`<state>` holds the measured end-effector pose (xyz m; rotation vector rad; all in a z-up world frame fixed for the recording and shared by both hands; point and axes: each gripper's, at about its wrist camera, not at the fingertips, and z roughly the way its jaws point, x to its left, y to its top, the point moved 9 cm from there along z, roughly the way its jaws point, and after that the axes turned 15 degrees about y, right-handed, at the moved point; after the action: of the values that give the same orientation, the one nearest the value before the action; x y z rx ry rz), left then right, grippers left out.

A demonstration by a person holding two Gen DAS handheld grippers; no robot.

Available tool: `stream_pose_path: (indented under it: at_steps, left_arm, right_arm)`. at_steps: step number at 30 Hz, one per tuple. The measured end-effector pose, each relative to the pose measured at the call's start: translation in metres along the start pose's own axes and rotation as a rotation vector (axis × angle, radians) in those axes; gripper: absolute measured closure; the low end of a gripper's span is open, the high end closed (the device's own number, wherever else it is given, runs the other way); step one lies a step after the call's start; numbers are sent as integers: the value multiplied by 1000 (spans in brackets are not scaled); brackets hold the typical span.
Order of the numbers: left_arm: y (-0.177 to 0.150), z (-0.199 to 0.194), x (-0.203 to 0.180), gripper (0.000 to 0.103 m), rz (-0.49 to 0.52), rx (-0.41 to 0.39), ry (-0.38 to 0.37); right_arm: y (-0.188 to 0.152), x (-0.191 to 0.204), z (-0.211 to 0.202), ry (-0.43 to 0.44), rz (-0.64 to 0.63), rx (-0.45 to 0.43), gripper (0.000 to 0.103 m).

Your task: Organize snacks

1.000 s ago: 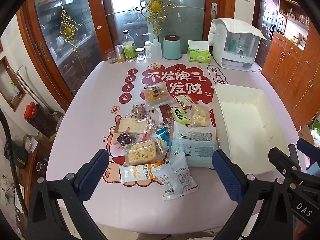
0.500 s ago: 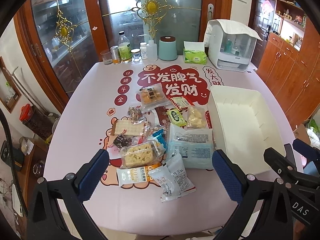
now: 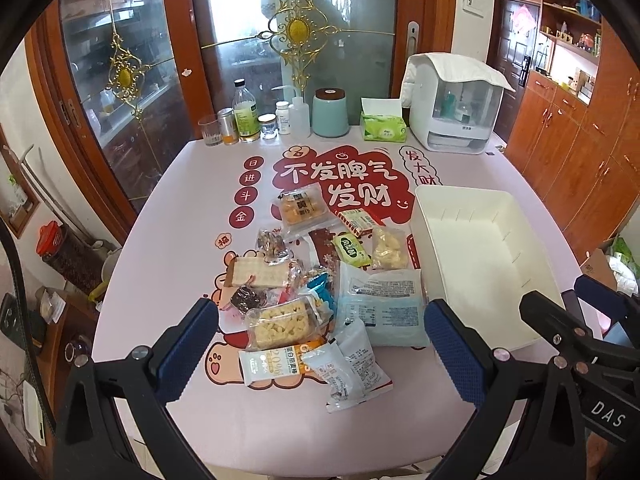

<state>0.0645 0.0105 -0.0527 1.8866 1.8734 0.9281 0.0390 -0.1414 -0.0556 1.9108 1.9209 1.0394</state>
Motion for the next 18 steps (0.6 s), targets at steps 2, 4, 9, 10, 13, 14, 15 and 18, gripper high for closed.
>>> stream_pose_path:
  at_steps: [2,4,9,10,13,14,15,18]
  left_arm:
    - [-1,1,2,1,2,4,1]
    - [-2,3,6,1,3,9,-1]
    - [-3,9,20,1,-1,21,-8]
    - [-2,11,23,1,-1,23,-9]
    - [0,17,34,1,-1,35,-18]
    - [2,19,39,1,-2,37,-21]
    - [4,21,45,1,-5,35,-22]
    - [12,26,62,1,-18,28,-19]
  right_arm:
    - [-1,3,1,4,1,-1,19]
    - [-1,6,2,-3,6,3,19]
    - [-3,15,8,-22,12,20,19]
    - [-3,18,9,-23,13,19,19]
    - [-3,26,13,-27,13,24,19]
    - [-3,29,14,-26,13,25,19]
    - [-3,32,14,-27,12,22,19]
    - [2,40,14,-39,17,0,19]
